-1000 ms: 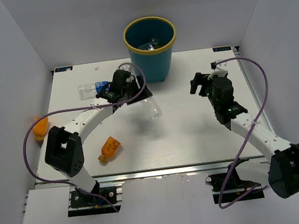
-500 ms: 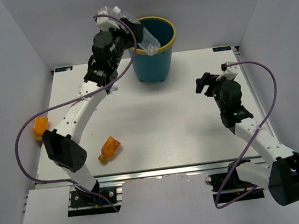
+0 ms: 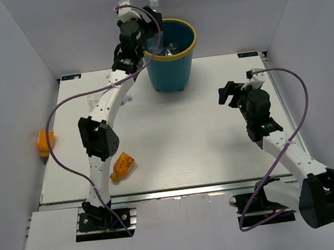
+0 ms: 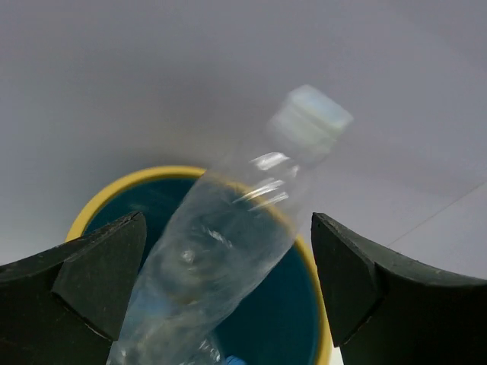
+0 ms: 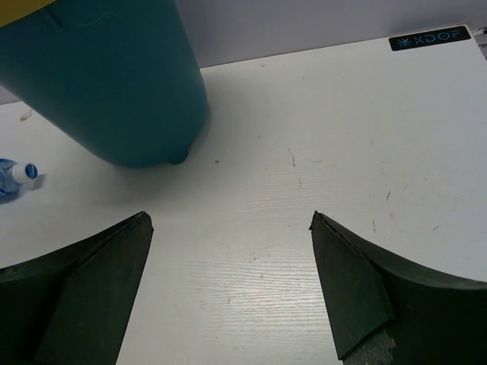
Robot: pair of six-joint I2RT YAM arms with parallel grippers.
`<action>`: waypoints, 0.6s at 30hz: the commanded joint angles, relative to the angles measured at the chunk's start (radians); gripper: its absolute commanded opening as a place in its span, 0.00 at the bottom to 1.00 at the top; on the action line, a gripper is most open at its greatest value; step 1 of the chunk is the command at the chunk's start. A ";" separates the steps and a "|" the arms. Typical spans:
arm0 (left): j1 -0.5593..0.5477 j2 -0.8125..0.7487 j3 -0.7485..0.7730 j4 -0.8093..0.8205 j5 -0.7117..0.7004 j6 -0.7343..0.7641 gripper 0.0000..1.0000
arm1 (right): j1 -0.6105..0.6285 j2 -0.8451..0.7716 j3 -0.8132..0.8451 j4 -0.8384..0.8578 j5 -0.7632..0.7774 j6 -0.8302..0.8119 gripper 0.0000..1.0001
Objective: Put the plastic bottles in the bin
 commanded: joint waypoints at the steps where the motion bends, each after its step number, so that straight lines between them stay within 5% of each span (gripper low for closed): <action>1: 0.004 -0.037 0.039 -0.025 -0.020 0.029 0.98 | -0.004 0.011 0.023 0.024 -0.030 -0.014 0.89; 9: 0.007 -0.148 -0.004 -0.129 -0.020 0.083 0.98 | -0.004 0.022 0.024 0.029 -0.074 -0.008 0.89; 18: 0.010 -0.424 -0.310 -0.280 -0.025 0.192 0.98 | -0.006 0.048 0.043 0.010 -0.091 -0.015 0.89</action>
